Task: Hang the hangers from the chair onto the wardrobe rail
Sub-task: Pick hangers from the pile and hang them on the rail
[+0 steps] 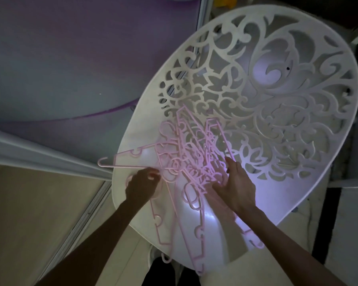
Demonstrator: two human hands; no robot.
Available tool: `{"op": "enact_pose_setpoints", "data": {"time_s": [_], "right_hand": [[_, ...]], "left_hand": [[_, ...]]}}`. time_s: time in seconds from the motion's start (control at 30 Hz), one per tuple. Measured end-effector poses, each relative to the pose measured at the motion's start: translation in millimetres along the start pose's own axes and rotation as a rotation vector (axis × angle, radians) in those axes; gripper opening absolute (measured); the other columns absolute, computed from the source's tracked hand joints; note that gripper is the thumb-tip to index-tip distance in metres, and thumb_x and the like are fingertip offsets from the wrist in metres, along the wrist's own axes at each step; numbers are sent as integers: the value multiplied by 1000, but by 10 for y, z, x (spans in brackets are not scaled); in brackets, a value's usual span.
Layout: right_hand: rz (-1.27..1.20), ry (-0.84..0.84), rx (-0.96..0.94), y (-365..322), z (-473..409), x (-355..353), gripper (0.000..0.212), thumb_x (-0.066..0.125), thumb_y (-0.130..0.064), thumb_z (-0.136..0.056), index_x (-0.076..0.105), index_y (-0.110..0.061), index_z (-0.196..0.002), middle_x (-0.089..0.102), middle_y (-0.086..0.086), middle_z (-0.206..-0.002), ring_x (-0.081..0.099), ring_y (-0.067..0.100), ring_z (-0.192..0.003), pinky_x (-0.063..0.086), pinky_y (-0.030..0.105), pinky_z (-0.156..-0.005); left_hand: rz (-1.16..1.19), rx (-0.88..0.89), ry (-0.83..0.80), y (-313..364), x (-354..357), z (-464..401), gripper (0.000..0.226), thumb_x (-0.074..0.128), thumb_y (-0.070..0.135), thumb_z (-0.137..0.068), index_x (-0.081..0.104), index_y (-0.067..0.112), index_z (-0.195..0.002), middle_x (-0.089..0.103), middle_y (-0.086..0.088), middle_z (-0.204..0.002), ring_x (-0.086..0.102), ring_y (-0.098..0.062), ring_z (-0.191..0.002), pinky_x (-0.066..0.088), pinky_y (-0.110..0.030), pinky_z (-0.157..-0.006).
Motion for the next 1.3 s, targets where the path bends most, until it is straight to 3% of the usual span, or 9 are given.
{"op": "enact_pose_setpoints", "data": {"time_s": [0.13, 0.27, 0.37, 0.47, 0.6, 0.8, 0.97, 1.17, 1.3], "right_hand": [[195, 14, -74, 116, -113, -23, 76, 69, -40, -77, 37, -13, -139, 48, 12, -133, 42, 32, -123, 35, 43, -101], [288, 116, -216, -18, 34, 75, 89, 72, -53, -69, 36, -13, -139, 44, 15, -141, 43, 34, -130, 36, 52, -102], [184, -70, 7, 30, 47, 232, 113, 66, -66, -67, 10, -12, -149, 20, 14, -155, 27, 31, -140, 27, 51, -109], [111, -196, 110, 129, -49, 296, 114, 64, -63, -72, -3, -13, -149, 32, 10, -149, 38, 26, -133, 32, 46, -105], [69, -273, 110, 148, -33, 376, 108, 68, -51, -73, -2, -18, -149, 33, 11, -142, 36, 29, -132, 39, 49, -101], [24, -74, 44, 287, 33, 301, 72, 67, -41, -79, 34, -9, -135, 48, 14, -126, 50, 33, -115, 48, 43, -86], [5, -24, 82, 428, 21, 111, 58, 69, -46, -77, 46, -11, -117, 61, 5, -112, 58, 30, -101, 44, 38, -75], [26, 31, 49, 228, -31, 40, 61, 70, -47, -76, 46, -12, -120, 61, 8, -114, 57, 30, -103, 47, 40, -78], [69, -49, -5, 26, -78, 175, 88, 75, -45, -71, 32, -15, -141, 48, 9, -134, 47, 31, -121, 40, 44, -97]], "left_hand": [[-270, 241, 371, 16, -380, -132, 40, 67, 20, -82, 59, 8, -119, 58, -15, -122, 56, -35, -111, 45, -43, -88], [-631, 121, 195, -190, -476, -399, 65, 59, 44, -86, 44, 5, -136, 53, -21, -132, 51, -36, -120, 40, -44, -96], [-787, 162, 207, -78, -503, -292, 53, 47, 58, -87, 64, 14, -111, 69, -14, -98, 64, -31, -93, 40, -35, -83], [-958, 198, 2, -15, -535, -246, 63, 33, 70, -85, 68, 18, -95, 72, -2, -92, 68, -20, -87, 39, -28, -82], [-518, 0, -288, -95, -533, -261, 61, 44, 71, -79, 66, 15, -70, 66, -2, -64, 67, -17, -66, 47, -23, -68], [-247, 47, -15, -93, -634, -237, 31, 59, 55, -82, 70, 26, -77, 73, -3, -90, 69, -23, -85, 51, -30, -75], [-56, 5, 65, -201, -971, -192, 33, 61, 55, -76, 67, 25, -65, 71, 8, -62, 70, -12, -65, 58, -35, -71], [-42, -55, 200, -104, -944, 61, 28, 60, 52, -80, 70, 26, -76, 72, 11, -64, 71, -13, -68, 57, -32, -73], [-83, -104, 246, -84, -757, 190, 31, 56, 49, -84, 71, 23, -85, 74, 4, -77, 69, -22, -83, 54, -33, -75]]}}
Point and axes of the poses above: each hand's wrist, its own z-axis away from the middle knuckle, its own x-axis out of the palm, y = z × x, the point moved 4 cm from there along -z, towards the middle knuckle
